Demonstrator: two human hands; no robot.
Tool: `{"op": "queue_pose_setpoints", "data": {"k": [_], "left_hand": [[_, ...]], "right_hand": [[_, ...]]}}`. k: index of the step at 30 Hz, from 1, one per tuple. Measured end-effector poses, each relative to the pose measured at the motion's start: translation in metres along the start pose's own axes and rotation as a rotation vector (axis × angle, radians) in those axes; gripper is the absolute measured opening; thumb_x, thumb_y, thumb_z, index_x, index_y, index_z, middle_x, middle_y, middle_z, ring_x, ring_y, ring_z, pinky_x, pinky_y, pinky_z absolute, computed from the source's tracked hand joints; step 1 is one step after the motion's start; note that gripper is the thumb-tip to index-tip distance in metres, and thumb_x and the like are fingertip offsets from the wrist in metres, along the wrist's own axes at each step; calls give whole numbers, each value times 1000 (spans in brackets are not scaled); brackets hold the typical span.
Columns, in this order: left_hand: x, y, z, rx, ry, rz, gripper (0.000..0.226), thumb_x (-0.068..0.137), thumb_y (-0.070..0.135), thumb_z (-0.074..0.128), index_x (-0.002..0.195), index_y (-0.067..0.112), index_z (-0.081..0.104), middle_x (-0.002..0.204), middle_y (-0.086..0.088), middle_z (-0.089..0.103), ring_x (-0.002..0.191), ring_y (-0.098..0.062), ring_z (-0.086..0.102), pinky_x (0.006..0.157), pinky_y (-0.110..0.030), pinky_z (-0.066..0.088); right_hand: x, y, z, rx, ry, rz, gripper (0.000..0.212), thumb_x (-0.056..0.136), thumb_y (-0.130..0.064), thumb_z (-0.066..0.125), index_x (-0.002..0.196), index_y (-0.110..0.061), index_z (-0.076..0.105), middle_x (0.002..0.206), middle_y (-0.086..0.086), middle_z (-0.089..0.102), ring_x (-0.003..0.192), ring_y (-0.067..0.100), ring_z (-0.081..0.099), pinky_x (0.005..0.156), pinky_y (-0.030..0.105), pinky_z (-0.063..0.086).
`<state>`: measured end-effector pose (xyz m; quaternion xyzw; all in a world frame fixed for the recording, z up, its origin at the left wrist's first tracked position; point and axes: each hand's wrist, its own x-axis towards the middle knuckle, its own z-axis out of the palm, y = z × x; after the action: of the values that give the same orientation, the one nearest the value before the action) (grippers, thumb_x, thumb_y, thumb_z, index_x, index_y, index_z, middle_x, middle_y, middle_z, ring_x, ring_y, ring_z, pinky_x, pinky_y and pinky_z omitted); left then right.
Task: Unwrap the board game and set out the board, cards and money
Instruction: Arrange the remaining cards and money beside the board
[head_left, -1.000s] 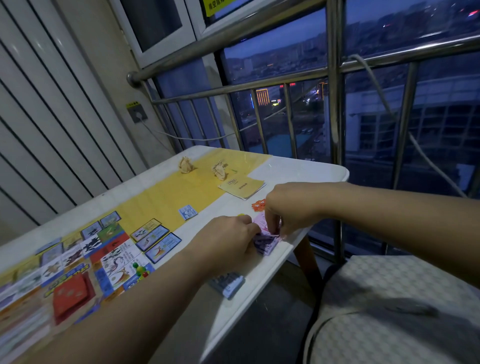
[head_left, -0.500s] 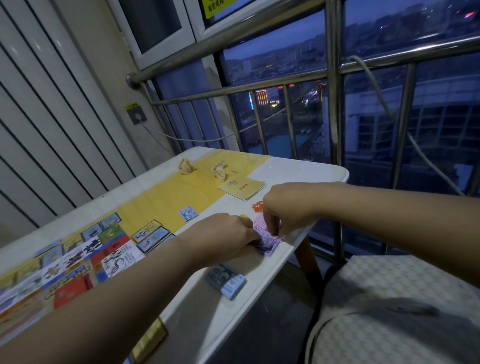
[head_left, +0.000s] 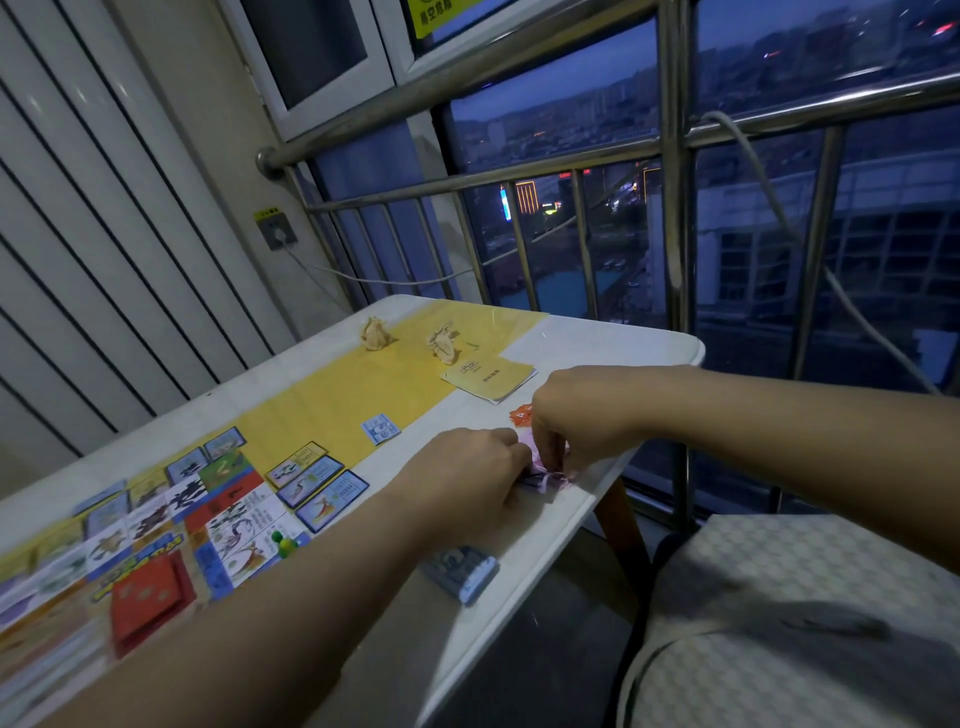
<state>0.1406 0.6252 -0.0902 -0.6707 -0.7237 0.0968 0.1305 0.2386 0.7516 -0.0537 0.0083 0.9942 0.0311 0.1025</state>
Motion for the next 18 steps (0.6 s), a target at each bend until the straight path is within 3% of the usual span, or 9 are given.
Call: {"op": "queue_pose_setpoints", "data": {"k": [5, 10, 14, 18], "left_hand": [[-2, 5, 13, -84, 118, -134, 25, 89, 37, 47, 103, 21, 60, 97, 3, 57, 84, -19, 56, 63, -27, 37], [-5, -11, 14, -154, 111, -3, 39, 88, 38, 38, 106, 17, 66, 95, 0, 62, 83, -23, 61, 67, -34, 48], [-16, -22, 12, -185, 139, 107, 16, 83, 15, 60, 97, 16, 69, 84, 0, 64, 68, -22, 62, 55, -33, 51], [-28, -27, 12, -258, 253, 72, 21, 76, 8, 68, 93, 20, 72, 82, 7, 65, 65, -13, 62, 51, -23, 49]], "right_hand": [[-1, 5, 2, 41, -1, 6, 21, 87, -21, 64, 106, -23, 73, 102, -5, 69, 95, 13, 58, 77, 24, 45], [0, 7, 0, 74, -5, 7, 23, 87, -19, 64, 109, -22, 72, 105, -4, 69, 92, 11, 55, 72, 18, 39], [-1, 7, 1, 96, -18, 6, 25, 87, -17, 65, 111, -22, 71, 107, -6, 69, 89, 7, 54, 72, 17, 38], [-1, 6, 1, 112, -14, 9, 25, 87, -15, 65, 110, -21, 71, 106, -5, 69, 89, 8, 54, 72, 17, 41]]}}
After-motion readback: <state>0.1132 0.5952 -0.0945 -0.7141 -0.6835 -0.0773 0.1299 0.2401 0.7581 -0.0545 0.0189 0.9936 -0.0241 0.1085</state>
